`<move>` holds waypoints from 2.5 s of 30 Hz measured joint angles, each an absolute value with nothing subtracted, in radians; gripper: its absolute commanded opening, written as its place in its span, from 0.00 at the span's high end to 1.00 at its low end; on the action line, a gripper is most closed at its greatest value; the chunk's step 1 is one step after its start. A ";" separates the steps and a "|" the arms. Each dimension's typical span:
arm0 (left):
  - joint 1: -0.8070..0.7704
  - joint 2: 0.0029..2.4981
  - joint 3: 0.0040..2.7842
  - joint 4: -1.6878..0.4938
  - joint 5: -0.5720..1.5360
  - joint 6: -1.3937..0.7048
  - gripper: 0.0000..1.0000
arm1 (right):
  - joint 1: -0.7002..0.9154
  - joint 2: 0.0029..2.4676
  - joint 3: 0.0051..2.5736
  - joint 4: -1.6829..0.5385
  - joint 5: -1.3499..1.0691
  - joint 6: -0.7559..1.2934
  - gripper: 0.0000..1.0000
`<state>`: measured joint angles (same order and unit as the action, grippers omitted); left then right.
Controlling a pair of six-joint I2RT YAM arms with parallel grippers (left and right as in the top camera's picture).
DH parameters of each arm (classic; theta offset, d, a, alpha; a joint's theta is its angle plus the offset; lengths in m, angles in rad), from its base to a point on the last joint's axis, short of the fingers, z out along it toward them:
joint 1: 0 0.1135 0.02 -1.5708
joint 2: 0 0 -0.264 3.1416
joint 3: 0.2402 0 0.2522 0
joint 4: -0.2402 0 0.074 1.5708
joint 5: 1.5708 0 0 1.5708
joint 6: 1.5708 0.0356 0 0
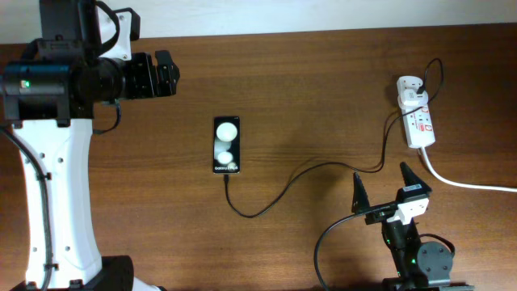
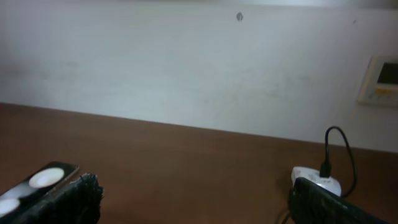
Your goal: Plug charger to phone and switch on socket
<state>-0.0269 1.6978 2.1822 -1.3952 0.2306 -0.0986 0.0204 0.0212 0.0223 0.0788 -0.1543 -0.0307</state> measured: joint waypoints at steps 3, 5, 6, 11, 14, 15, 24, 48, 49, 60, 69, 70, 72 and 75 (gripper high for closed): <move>-0.027 1.698 2.182 -1.396 0.231 -0.099 0.01 | 0.020 0.016 0.014 0.056 -0.154 -0.030 0.01; -0.027 1.698 2.182 -1.395 0.231 -0.099 0.01 | 0.020 0.014 0.014 -0.015 -0.154 -0.030 0.01; -0.027 1.698 2.182 -1.396 0.231 -0.099 0.01 | 0.020 0.014 0.012 -0.057 -0.154 -0.029 0.01; -0.027 1.698 2.182 -1.395 0.231 -0.099 0.01 | 0.020 0.014 0.010 -0.060 -0.154 -0.026 0.01; -0.027 1.698 2.182 -1.395 0.231 -0.099 0.01 | 0.020 0.014 0.010 -0.059 -0.154 -0.026 0.01; -0.027 1.698 2.182 -1.395 0.231 -0.099 0.01 | 0.020 0.014 0.010 -0.059 -0.154 -0.027 0.01; -0.027 1.698 2.182 -1.396 0.231 -0.099 0.01 | 0.020 0.014 0.010 -0.059 -0.154 -0.027 0.01; -0.027 1.029 1.316 -1.005 0.141 -0.099 0.01 | 0.020 0.014 0.011 -0.059 -0.154 -0.026 0.01; -0.027 0.989 1.267 -0.997 0.135 -0.099 0.01 | 0.020 0.014 0.011 -0.060 -0.154 -0.027 0.01; -0.027 0.459 0.570 -0.424 0.092 -0.098 0.01 | 0.020 0.014 0.011 -0.060 -0.154 -0.026 0.01; -0.027 0.196 0.182 -0.033 0.093 -0.003 0.01 | 0.020 0.014 0.011 -0.059 -0.154 -0.026 0.01; -0.027 0.169 0.150 -0.017 0.093 0.026 0.01 | 0.020 0.014 0.011 -0.060 -0.154 -0.027 0.01; -0.027 0.135 0.110 -0.010 0.093 0.080 0.01 | 0.020 0.014 0.011 -0.060 -0.154 -0.027 0.01; -0.027 0.089 0.068 0.004 0.093 0.152 0.01 | 0.020 0.014 0.011 -0.060 -0.154 -0.027 0.01</move>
<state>-0.0265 0.0891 0.0677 0.0044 0.0925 0.1524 0.0204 0.0139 0.0109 -0.0597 -0.1539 -0.0265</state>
